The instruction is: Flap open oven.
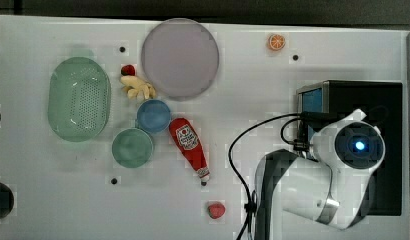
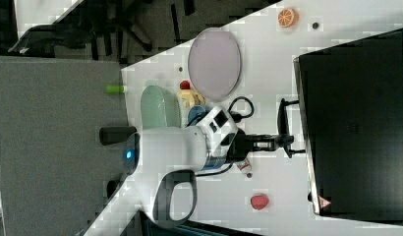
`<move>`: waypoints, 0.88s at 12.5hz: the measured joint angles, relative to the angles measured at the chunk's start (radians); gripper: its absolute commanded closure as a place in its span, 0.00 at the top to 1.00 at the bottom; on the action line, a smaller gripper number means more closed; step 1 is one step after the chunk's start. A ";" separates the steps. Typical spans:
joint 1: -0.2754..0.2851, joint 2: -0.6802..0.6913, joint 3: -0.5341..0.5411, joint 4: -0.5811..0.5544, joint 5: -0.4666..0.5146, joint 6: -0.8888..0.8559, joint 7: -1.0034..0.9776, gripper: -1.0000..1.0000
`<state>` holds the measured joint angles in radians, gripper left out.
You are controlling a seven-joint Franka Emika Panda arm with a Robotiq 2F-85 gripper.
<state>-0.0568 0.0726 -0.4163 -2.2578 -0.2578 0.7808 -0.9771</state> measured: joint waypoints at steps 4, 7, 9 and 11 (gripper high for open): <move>0.002 0.061 -0.010 -0.002 -0.003 0.071 -0.014 0.18; 0.001 0.065 -0.010 -0.002 -0.001 0.081 -0.016 0.18; 0.002 0.066 -0.012 -0.004 0.010 0.087 -0.016 0.18; -0.004 0.066 -0.009 -0.002 0.018 0.087 -0.017 0.18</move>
<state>-0.0607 0.1384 -0.4253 -2.2598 -0.2399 0.8677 -0.9937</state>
